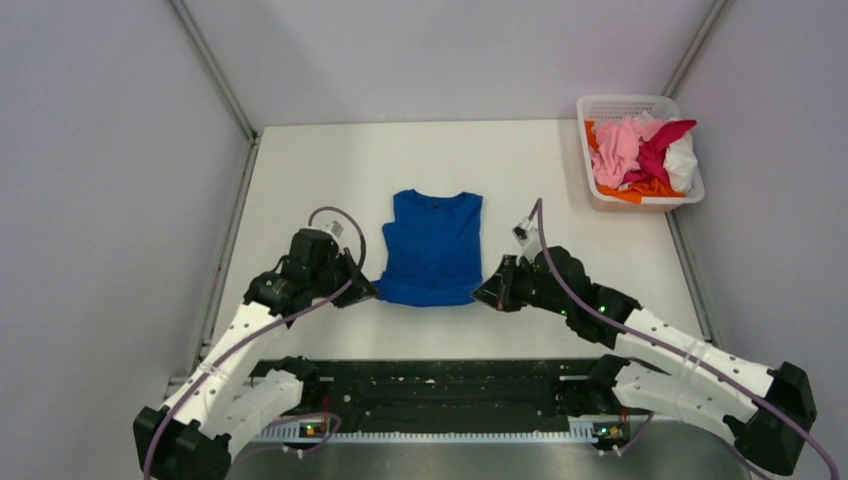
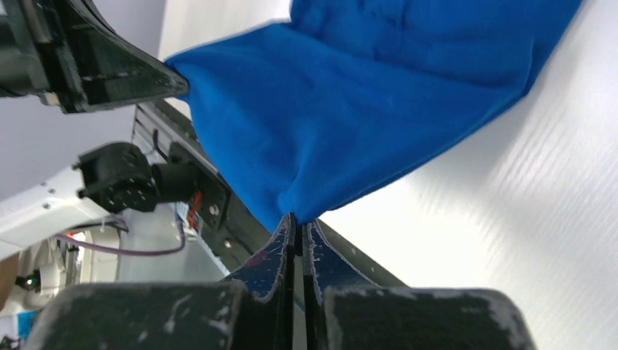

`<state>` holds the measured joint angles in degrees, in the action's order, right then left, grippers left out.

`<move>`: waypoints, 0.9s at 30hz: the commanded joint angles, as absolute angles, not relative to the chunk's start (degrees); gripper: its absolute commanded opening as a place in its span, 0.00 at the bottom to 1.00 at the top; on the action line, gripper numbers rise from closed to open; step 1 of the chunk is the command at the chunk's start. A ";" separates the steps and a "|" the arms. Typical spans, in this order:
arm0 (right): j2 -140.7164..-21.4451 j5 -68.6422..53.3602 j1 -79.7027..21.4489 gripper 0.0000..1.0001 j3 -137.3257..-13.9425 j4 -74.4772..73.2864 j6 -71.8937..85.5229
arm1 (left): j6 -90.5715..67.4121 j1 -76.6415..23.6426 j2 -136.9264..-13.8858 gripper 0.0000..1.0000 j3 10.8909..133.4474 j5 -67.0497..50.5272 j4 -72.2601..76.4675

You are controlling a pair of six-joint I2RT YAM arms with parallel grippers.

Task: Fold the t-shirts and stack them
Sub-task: Fold the long partially folded tshirt into a neat square

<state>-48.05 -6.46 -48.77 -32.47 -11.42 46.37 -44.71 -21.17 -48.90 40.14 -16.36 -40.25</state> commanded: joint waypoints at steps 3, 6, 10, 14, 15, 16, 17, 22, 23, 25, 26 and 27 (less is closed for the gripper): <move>-50.89 -1.32 -41.56 0.00 -39.91 -12.00 42.26 | -43.90 -21.07 -54.99 0.00 50.10 -10.68 -32.83; -53.99 -3.56 -35.66 0.00 -40.43 -7.33 42.74 | -42.60 -20.50 -60.93 0.00 54.39 -10.21 -29.66; -59.54 -5.64 -31.39 0.00 -44.97 -4.29 40.82 | -41.63 -19.08 -70.45 0.00 61.19 -8.72 -30.25; -65.97 -8.49 -27.10 0.00 -47.47 -0.67 40.71 | -40.35 -17.07 -76.26 0.00 65.86 -6.95 -28.78; -67.68 -8.51 -26.06 0.00 -48.32 -0.55 40.76 | -40.10 -16.39 -77.57 0.00 66.82 -7.46 -27.80; -69.29 -8.87 -25.05 0.00 -49.11 -0.49 40.91 | -39.67 -15.83 -78.92 0.00 67.80 -7.92 -27.05; -70.84 -9.33 -24.02 0.00 -49.62 0.90 41.14 | -39.28 -15.43 -80.66 0.00 68.97 -8.02 -26.76; -79.17 -13.12 -20.39 0.00 -52.90 5.03 41.02 | -37.66 -13.02 -90.58 0.00 76.14 -10.27 -28.14; -80.55 -13.65 -20.01 0.00 -53.71 5.66 40.95 | -37.56 -12.46 -92.93 0.00 77.18 -11.53 -28.09; -84.37 -14.81 -19.10 0.00 -55.11 6.77 40.87 | -37.12 -11.47 -96.60 0.00 79.30 -13.25 -27.81; -86.23 -15.00 -18.56 0.00 -55.88 7.15 40.87 | -36.86 -11.10 -98.57 0.00 80.63 -13.86 -27.78; -88.33 -15.22 -18.15 0.00 -56.66 7.46 40.85 | -36.53 -10.74 -100.49 0.00 82.01 -14.29 -27.94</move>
